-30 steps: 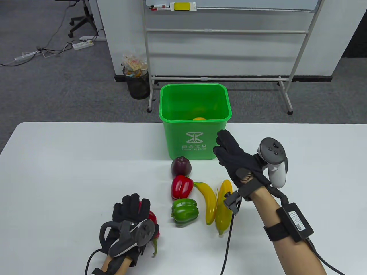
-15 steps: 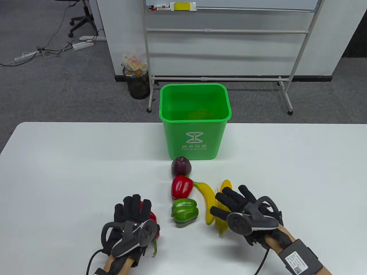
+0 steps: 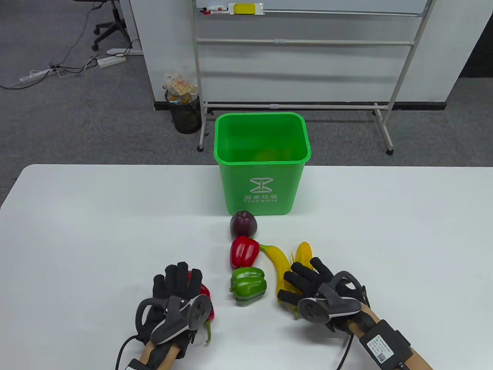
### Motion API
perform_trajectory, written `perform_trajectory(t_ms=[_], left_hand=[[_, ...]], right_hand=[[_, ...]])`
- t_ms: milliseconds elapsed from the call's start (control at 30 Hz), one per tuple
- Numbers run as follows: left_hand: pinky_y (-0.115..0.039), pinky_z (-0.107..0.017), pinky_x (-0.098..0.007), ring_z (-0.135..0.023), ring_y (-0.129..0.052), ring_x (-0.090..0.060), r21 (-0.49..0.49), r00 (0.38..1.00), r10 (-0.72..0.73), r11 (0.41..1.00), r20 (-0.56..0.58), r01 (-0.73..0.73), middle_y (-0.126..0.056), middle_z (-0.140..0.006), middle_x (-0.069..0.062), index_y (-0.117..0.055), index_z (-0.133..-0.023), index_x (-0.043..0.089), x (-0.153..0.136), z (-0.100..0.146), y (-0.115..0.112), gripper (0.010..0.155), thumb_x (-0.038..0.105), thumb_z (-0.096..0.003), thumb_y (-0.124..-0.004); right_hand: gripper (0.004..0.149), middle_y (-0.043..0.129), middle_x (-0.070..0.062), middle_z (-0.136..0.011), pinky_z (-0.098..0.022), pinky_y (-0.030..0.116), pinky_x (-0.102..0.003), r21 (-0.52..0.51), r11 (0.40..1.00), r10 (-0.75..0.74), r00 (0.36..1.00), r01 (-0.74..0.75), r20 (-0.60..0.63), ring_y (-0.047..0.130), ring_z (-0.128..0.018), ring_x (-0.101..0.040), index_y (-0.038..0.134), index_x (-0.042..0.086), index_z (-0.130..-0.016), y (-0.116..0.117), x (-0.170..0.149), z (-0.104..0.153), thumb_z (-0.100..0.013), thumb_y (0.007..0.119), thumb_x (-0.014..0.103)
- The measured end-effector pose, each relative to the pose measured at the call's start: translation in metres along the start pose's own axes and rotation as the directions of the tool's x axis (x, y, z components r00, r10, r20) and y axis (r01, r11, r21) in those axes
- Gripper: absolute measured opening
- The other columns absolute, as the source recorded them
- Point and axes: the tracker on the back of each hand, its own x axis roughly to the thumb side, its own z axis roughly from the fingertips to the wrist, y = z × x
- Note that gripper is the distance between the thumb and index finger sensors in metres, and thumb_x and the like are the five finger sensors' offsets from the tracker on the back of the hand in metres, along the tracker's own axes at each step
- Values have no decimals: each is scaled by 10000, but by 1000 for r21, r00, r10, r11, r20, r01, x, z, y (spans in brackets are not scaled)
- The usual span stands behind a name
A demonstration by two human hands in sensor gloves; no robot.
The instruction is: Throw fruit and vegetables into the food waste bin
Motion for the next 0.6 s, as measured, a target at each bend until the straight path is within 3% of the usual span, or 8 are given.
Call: perform_trajectory(t_ms=[233, 367, 467, 600], left_hand=[[-426, -700, -722, -1024, -431, -550, -14, 1000, -8, 1000, -9, 8, -303, -1130, -254, -418, -1063, 159, -2, -1, -1, 860, 636, -387, -654], [-426, -700, -723, -1025, -428, -550, -16, 1000, -10, 1000, -11, 9, -300, -1130, -254, -418, -1063, 158, -2, -1, -2, 860, 636, -387, -654], [-425, -700, -723, -1025, -428, -550, -17, 1000, -8, 1000, -13, 8, -300, -1130, -252, -417, -1063, 160, -2, -1, -2, 859, 636, -388, -654], [-424, -700, -724, -1025, -427, -550, -17, 1000, -6, 1000, -15, 5, -300, -1130, -253, -418, -1063, 159, -3, -1, -3, 858, 634, -388, -655]], right_hand=[[817, 444, -11, -1108, -767, 408, -686, -82, 997, -10, 999, 13, 38, 500, -1111, -323, 503, 376, -999, -4, 2, 6, -352, 966, 188], [808, 528, -34, -1085, -740, 491, -679, -164, 985, -36, 998, 45, 57, 602, -1079, -341, 512, 349, -1005, -17, 3, 23, -343, 960, 232], [818, 552, -59, -1077, -722, 547, -669, -197, 970, -133, 989, 142, 57, 672, -1047, -369, 504, 304, -1016, -31, 4, 38, -335, 953, 250], [817, 558, -111, -1068, -711, 561, -674, -255, 905, -336, 940, 341, 67, 697, -1017, -422, 481, 210, -1033, -53, 4, 58, -351, 929, 252]])
